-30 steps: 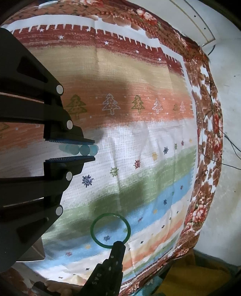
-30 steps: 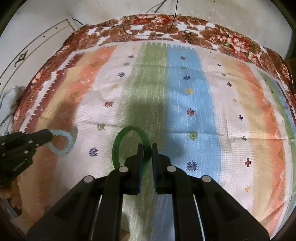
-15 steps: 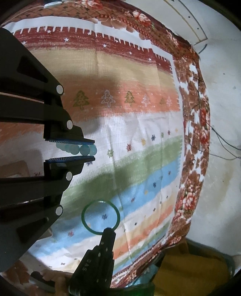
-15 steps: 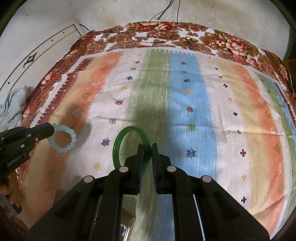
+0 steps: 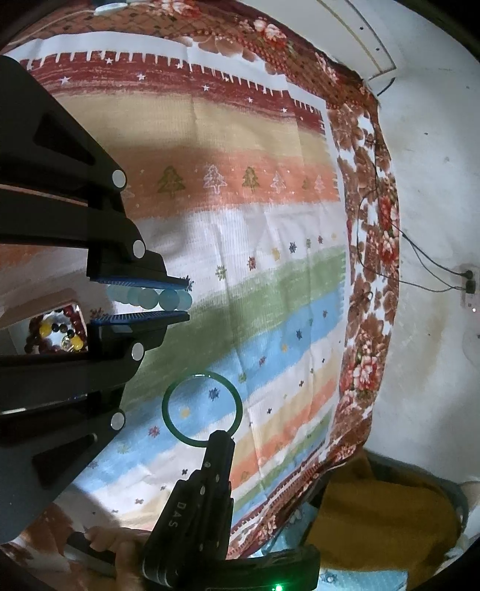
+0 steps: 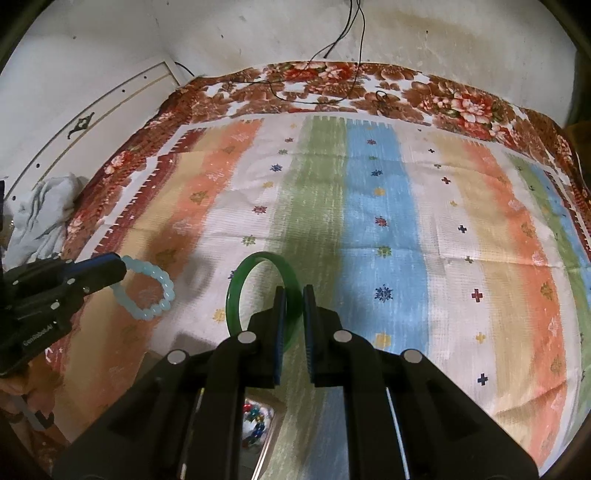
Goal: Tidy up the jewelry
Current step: 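Lift and carry light-blue bracelet and jade bangle over the tin with both tools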
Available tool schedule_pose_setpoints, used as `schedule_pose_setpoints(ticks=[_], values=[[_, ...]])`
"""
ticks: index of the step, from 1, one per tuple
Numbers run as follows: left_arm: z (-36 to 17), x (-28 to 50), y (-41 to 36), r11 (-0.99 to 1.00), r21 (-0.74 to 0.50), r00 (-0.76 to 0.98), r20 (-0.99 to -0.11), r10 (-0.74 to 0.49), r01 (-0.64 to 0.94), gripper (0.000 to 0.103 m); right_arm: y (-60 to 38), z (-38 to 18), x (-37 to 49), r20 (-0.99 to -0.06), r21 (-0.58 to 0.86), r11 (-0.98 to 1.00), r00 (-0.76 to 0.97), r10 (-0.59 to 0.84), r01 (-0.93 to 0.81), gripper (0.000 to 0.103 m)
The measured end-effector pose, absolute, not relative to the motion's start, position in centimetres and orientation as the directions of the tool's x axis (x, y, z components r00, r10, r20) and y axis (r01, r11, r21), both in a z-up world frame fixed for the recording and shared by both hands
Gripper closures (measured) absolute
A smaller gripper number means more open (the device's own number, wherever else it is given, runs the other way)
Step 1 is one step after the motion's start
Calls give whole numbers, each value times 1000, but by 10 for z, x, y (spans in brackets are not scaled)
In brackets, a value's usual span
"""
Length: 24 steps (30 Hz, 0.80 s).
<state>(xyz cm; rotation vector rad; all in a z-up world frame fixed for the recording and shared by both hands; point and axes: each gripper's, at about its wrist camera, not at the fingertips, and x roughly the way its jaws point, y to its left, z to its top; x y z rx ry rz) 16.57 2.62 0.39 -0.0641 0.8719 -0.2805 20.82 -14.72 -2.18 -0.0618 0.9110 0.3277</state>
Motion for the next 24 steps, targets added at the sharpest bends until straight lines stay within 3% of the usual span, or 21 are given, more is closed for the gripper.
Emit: schedule_pose_setpoints(ticks=[24], values=[[16,116,14,943,-188,629,-706,-325,276,92,-160,-9,153,-750,135,932,580,319,-337,92]])
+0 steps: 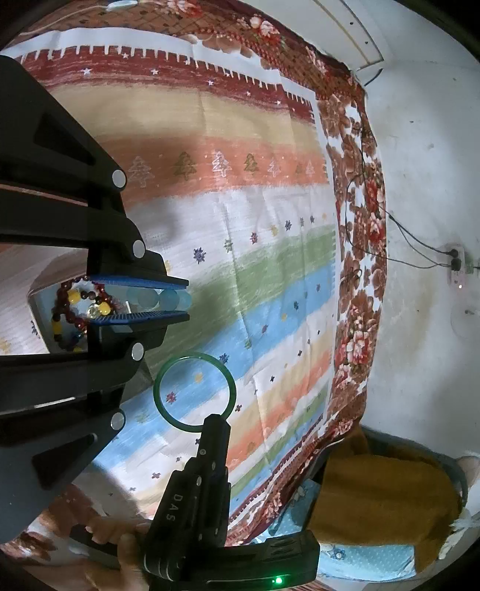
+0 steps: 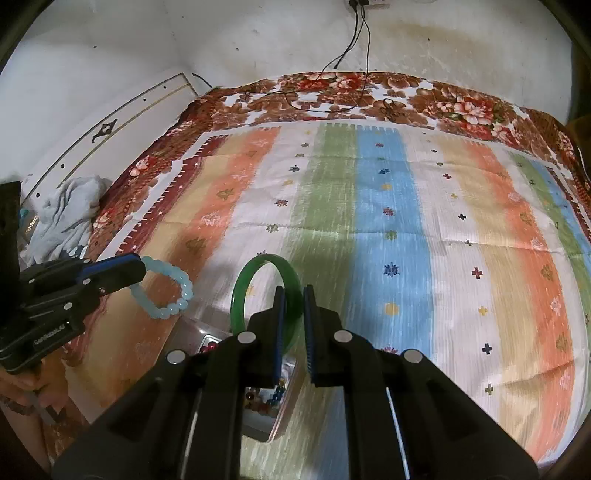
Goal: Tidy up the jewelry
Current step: 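Lift and carry light-blue bracelet and jade bangle over the tin with both tools, then open left tool releasing light-blue bracelet into tin while right tool releases bangle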
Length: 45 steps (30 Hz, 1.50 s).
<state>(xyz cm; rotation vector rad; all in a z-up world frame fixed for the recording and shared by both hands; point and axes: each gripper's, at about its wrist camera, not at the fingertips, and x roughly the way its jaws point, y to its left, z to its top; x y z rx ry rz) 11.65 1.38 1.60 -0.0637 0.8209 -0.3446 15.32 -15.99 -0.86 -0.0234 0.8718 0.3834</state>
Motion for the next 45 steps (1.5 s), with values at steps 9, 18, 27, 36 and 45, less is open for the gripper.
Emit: schedule_pose_setpoints(ticks=[9,18,27,36,45], values=[[17,98,8,937,-188,631,-698,-339,295,92,-162,-10,130,-745,136,922,576,337,-363,92],[10,81,4,933,-189,619,-704,-347,307,92,-158,-18,107,-751,130,911,561,348,-391,92],[2,76,5,935,-217,608,-713,-349,282,80,-155,-26,106,-765,140,901,533,361,-410,89],[4,76,13,942,-212,624,-708,-331,259,56,-173,-15,100,-725,129,923,601,338,-363,33],[4,72,9,945,-179,632,-707,-317,274,28,-178,-15,88,-712,121,922,615,339,-368,12]])
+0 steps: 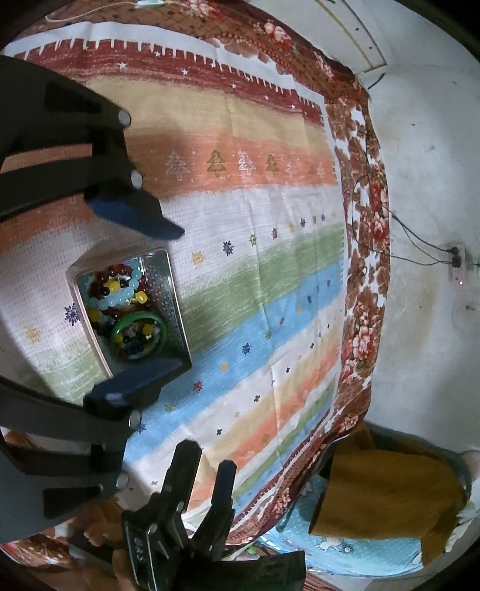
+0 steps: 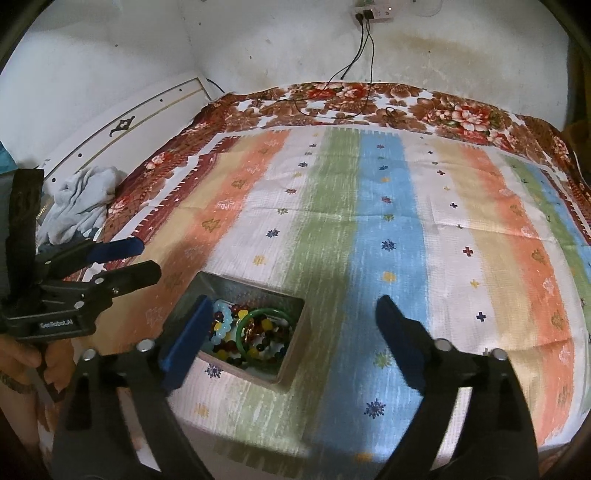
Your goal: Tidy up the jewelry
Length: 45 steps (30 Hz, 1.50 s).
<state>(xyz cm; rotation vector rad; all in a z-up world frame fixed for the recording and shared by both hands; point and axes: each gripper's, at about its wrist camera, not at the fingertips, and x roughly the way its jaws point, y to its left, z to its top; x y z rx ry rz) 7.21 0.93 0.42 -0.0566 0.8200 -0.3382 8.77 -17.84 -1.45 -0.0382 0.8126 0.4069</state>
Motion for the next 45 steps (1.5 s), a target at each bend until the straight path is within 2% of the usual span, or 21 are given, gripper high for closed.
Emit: schedule_pose_setpoints(ticks=[2,6,11,18,24,32,45], values=[[2,71,9,944,-175,623,-714,-318,281,18,-182,-15,84,-709,116,926,623,330,-359,11],[-1,66,10,949,-149,630,-718,-297,278,13,-189,-14,80,-698,129,927,632,337,-352,6],[-5,58,10,953,-130,636,-719,-281,273,6,-193,-16,71,-684,137,923,639,351,-360,5],[-6,45,11,963,-100,656,-714,-246,252,6,-194,-12,54,-645,159,914,662,383,-374,5],[-6,28,12,966,-102,684,-689,-241,238,6,-187,-14,36,-633,103,914,683,365,-392,5],[-6,18,9,969,-90,711,-664,-231,231,6,-186,-17,22,-614,105,906,690,384,-410,5],[-9,13,0,963,-73,714,-656,-243,260,6,-182,-28,31,-653,110,907,658,374,-407,5]])
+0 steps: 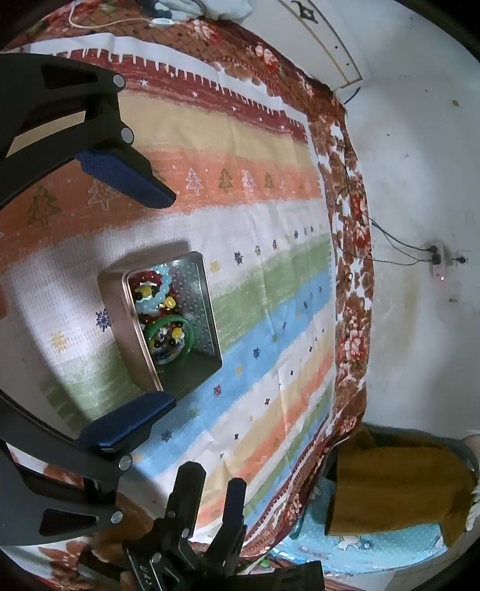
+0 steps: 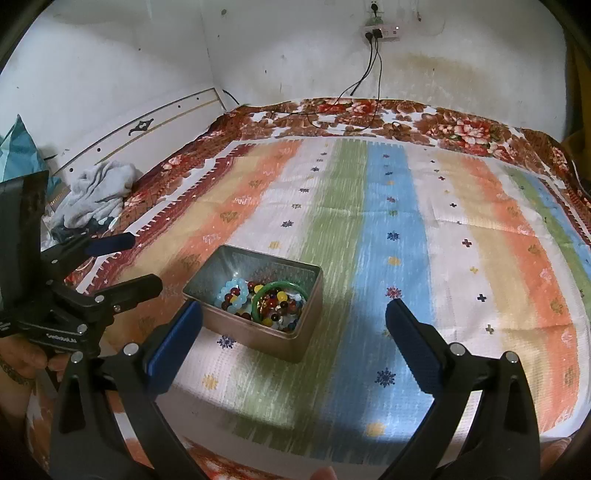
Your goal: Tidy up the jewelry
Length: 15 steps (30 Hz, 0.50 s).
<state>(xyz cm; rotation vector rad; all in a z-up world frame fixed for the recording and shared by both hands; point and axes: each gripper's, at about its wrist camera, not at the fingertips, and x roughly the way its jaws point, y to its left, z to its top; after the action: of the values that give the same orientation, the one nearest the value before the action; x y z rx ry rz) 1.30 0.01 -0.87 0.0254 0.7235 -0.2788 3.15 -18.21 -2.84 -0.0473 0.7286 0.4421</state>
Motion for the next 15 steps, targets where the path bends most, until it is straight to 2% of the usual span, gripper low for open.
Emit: schedule_pose_setpoints(ticks=[15], values=[[-11,13,2,961,-77,716,-653,-249,264,6,-181,-30,33,-660,108,910,655,368,-401,5]])
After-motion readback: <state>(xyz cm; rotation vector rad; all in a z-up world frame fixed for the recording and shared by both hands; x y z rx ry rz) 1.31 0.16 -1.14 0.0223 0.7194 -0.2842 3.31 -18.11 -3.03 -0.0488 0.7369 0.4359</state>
